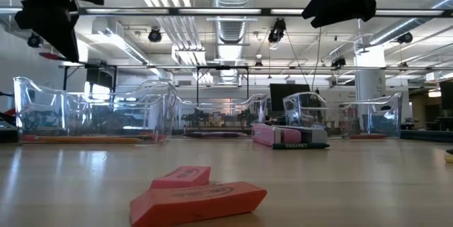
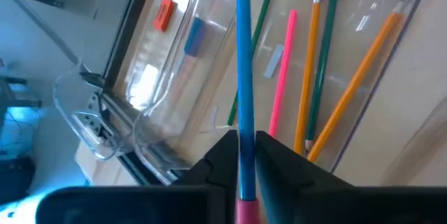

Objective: Sort crayons/erasers/pens/pencils in bins
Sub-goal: Put the blue pencil into the bottom left transparent bin, then put the blue crayon into the top right transparent bin

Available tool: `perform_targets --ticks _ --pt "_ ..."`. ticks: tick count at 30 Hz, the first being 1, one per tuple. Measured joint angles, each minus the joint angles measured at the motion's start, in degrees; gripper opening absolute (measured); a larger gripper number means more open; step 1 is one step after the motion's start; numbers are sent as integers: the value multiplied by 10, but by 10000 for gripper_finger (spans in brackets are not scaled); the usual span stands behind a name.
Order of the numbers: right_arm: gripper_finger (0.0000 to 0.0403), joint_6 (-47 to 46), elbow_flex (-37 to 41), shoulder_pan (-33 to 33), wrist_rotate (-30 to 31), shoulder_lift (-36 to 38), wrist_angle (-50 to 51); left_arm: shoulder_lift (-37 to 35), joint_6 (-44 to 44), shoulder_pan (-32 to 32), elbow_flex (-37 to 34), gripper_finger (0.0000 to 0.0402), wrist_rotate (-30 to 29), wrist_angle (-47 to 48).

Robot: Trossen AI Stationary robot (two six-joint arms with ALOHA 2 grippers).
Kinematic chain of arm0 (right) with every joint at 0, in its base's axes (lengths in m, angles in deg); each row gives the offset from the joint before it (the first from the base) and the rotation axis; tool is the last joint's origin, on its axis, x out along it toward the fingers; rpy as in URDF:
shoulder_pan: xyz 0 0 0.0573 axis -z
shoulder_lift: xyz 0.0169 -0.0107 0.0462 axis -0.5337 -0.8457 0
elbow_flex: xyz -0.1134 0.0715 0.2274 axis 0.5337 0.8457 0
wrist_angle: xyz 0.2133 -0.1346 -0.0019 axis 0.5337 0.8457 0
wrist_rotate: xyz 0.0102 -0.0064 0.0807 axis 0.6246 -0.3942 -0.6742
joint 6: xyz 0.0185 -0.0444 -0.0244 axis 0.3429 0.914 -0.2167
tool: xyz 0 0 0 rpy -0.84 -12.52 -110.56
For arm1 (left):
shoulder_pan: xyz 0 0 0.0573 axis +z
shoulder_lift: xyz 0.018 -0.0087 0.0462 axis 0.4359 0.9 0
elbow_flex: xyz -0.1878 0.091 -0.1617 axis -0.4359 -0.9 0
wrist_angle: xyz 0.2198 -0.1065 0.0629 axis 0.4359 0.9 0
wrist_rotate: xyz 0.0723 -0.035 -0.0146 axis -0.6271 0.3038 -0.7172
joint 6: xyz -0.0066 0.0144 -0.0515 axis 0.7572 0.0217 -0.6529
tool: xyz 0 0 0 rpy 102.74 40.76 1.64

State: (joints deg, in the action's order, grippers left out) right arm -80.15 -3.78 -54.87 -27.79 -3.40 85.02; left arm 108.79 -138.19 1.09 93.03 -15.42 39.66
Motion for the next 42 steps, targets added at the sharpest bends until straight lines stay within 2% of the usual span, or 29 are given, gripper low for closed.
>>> perform_targets --ticks 8,12,14,15,18,20,22,26,29,34,38,42 --pt "226 37 -5 -15 -6 0 1 -8 -10 11 -17 117 -14 -5" --pt "226 35 -14 -40 -48 1 0 -11 -4 9 -1 147 -65 -43" --pt "226 21 -13 -56 -97 -2 5 -21 31 1 -1 155 -97 -120" --pt "226 4 -13 -66 -124 -5 12 -28 63 -6 -7 157 -112 -188" --pt "226 -72 -13 -99 -178 -23 63 -39 235 -25 -43 159 -112 -432" --pt "226 -147 -13 -123 -194 -40 104 -42 344 -32 -72 159 -78 -602" --pt "226 -232 -13 -145 -217 -58 141 -43 418 -35 -99 159 -26 -756" --pt "226 -405 -13 -188 -263 -97 188 -40 490 -35 -150 159 76 -975" --pt "226 -502 -13 -212 -302 -121 213 -40 505 -35 -184 160 101 -1067" --pt "226 -565 -13 -228 -394 -162 273 -40 504 -35 -228 160 104 -1131" --pt "226 -576 -13 -229 -454 -187 293 -39 502 -35 -241 160 104 -1139" --pt "226 -570 -13 -230 -485 -199 285 -38 502 -35 -242 160 113 -1141"
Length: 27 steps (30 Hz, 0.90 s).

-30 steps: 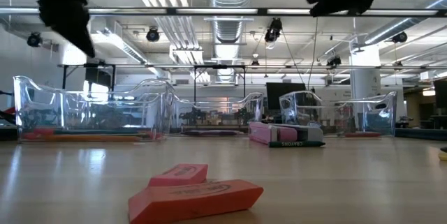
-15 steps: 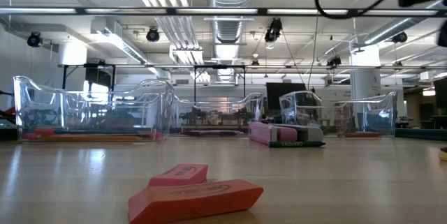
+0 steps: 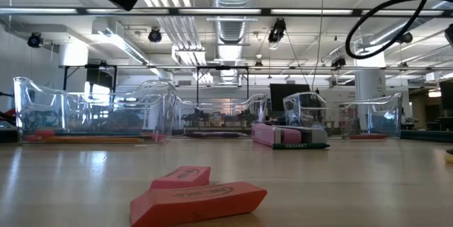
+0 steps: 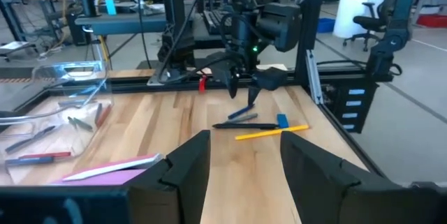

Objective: Sort crayons/erasers/pens/pencils in bins
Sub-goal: Put the blue crayon into the top right transparent bin

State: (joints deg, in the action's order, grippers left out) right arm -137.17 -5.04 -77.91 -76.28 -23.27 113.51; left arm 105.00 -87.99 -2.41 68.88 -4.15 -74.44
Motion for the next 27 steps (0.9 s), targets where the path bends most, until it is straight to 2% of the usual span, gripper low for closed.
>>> perform_targets --ticks 18,22,27 --pt "222 4 3 -31 -3 -70 -33 1 -2 0 0 160 19 0" --pt "190 -1 7 -31 -10 -72 -43 1 -7 0 0 160 20 0" --pt "119 0 7 -31 -10 -72 -52 1 -16 0 0 160 21 0"
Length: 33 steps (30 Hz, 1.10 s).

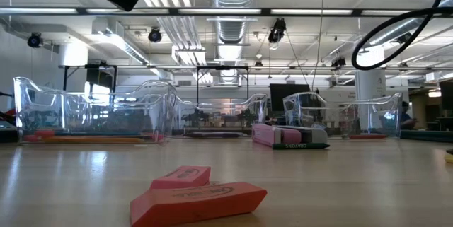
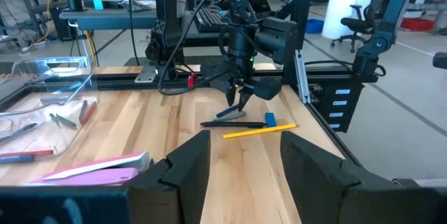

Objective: Sort crayons/erasers/pens/pencils in bins
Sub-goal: Put the blue crayon into the top right transparent bin

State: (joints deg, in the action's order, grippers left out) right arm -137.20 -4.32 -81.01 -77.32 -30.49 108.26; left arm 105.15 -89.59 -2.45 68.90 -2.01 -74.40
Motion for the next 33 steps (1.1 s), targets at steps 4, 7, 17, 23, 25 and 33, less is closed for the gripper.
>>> perform_targets --ticks 4,7,17,23,25,33 --pt "60 0 0 -1 0 0 -3 0 0 0 0 160 4 0" --pt "25 1 0 -1 0 1 -4 0 0 0 0 160 8 0" --pt "15 -45 0 -2 6 46 28 0 0 0 0 160 10 0" --pt "14 -46 -25 8 157 84 55 0 0 0 0 160 10 0" --pt "14 -37 -28 19 249 104 62 0 0 0 0 160 10 -1" --pt "13 115 -25 168 504 215 96 0 0 1 0 160 10 -10"
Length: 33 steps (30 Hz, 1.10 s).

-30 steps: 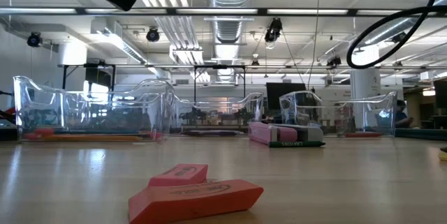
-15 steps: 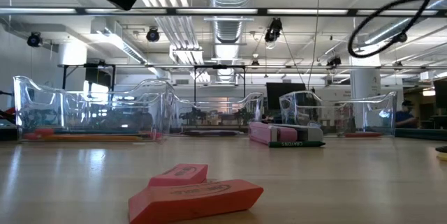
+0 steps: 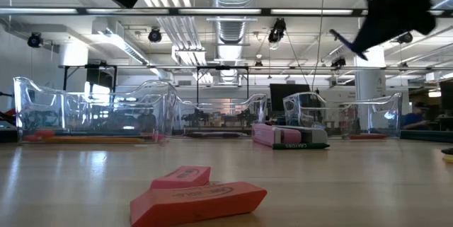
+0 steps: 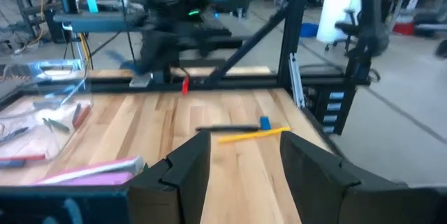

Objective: Sort crayons/erasers/pens/pencils in bins
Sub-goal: Put the blue crayon into the top right transparent bin, then put the gray crayon into the top right transparent bin

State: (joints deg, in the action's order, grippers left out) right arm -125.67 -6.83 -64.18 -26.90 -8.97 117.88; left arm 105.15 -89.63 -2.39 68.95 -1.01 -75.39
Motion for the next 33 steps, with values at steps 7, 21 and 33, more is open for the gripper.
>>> perform_targets --ticks 7,21,33 --pt "13 222 23 270 -62 79 -38 0 5 0 0 160 1 -29" --pt "83 327 33 423 -101 117 -76 0 4 0 0 160 9 -28" --pt "203 340 16 358 -239 121 -71 0 -14 -10 0 160 17 -28"
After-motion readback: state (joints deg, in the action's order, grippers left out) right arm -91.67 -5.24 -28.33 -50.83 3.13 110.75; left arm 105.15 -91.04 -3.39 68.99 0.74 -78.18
